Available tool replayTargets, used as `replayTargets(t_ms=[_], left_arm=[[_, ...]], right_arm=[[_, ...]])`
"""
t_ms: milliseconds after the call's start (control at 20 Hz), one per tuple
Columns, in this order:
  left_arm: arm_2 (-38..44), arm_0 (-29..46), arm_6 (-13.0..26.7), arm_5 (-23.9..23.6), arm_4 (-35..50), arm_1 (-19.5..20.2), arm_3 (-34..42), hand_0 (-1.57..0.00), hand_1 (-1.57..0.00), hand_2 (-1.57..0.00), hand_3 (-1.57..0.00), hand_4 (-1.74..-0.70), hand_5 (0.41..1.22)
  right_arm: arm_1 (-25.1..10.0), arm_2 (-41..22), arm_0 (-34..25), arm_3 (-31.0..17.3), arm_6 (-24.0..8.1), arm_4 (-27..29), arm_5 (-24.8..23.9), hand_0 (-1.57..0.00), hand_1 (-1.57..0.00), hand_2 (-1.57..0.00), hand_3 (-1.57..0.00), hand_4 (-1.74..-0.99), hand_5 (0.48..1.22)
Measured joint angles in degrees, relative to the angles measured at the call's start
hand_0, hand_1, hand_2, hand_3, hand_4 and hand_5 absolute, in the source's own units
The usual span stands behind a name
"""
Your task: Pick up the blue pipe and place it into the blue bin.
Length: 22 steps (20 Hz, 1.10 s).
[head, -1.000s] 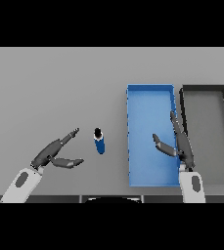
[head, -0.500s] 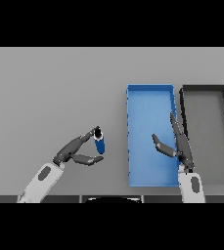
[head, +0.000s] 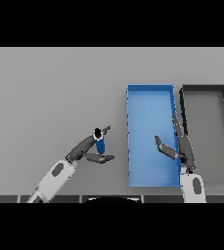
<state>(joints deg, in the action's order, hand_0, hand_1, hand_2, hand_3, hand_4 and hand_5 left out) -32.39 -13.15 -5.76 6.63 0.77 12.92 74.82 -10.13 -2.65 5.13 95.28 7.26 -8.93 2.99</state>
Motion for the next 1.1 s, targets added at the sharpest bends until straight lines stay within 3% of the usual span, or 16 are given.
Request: replayTargets(t_ms=[100,150,200,350,450,500,650,750,1000,1100], left_arm=[[0.7,-0.5,-0.6,0.1,1.4,-1.6,-0.7,0.0,-0.04,-0.15,-0.12,-1.19,0.55],[1.3,-0.7,-1.2,0.3,2.4,-2.4,-1.4,-0.01,-0.16,-0.31,-0.28,-1.24,0.613],[1.6,-0.8,-1.0,0.5,3.3,-3.3,-1.9,-0.12,-0.32,-0.49,-0.53,-1.28,0.735],[2.5,0.0,-2.5,0.6,4.9,-4.6,-3.0,-0.8,-0.92,-1.01,-1.03,-1.5,0.972],[2.2,-0.1,-2.7,1.3,4.9,-4.9,-3.1,-1.07,-1.15,-1.21,-1.19,-1.58,1.062],[1.4,0.7,-3.6,0.7,4.6,-5.1,-1.7,-1.17,-1.24,-1.28,-1.27,-1.55,1.094],[0.3,0.4,-3.2,-1.3,1.9,-5.6,-0.5,-1.37,-1.4,-1.42,-1.42,-1.5,1.156],[0.5,0.6,-5.1,-2.0,1.3,-6.7,0.4,-1.44,-1.46,-1.48,-1.47,-1.48,1.179],[1.7,-0.3,-6.5,-2.0,1.7,-7.5,5.0,-1.53,-1.53,-1.54,-1.54,-1.47,1.207],[2.3,-1.5,-4.2,-1.3,2.5,-7.7,7.3,-1.54,-1.55,-1.55,-1.55,-1.47,1.212]], right_arm=[[-0.2,0.4,0.3,0.5,-0.1,0.5,0.1,0.0,0.0,0.0,0.0,-1.213,0.655],[0.0,0.3,-0.1,-0.1,-0.3,0.4,0.0,0.0,0.0,0.0,0.0,-1.217,0.655],[0.0,0.5,-0.4,0.0,-0.4,0.9,0.2,0.0,0.0,0.0,0.0,-1.22,0.656],[-0.1,0.3,-0.2,-0.1,0.3,0.8,0.4,0.0,0.0,0.0,0.0,-1.224,0.658],[-0.2,0.7,-1.1,-0.9,-0.5,1.5,0.8,0.0,0.0,0.0,0.0,-1.233,0.66],[0.0,0.4,-1.2,-0.6,-0.5,1.3,0.7,0.0,0.0,0.0,0.0,-1.228,0.656],[0.0,0.6,-2.2,-0.7,-2.2,1.9,1.1,0.0,0.0,0.0,0.0,-1.221,0.638],[0.0,0.6,-2.0,-1.1,-2.1,1.8,1.0,0.0,0.0,0.0,0.0,-1.217,0.631],[0.4,0.3,-1.8,-0.7,-1.7,1.5,0.8,0.0,0.0,0.0,0.0,-1.22,0.638],[0.2,0.4,-1.3,-0.6,-1.5,1.0,0.4,0.0,0.0,0.0,0.0,-1.204,0.64]])
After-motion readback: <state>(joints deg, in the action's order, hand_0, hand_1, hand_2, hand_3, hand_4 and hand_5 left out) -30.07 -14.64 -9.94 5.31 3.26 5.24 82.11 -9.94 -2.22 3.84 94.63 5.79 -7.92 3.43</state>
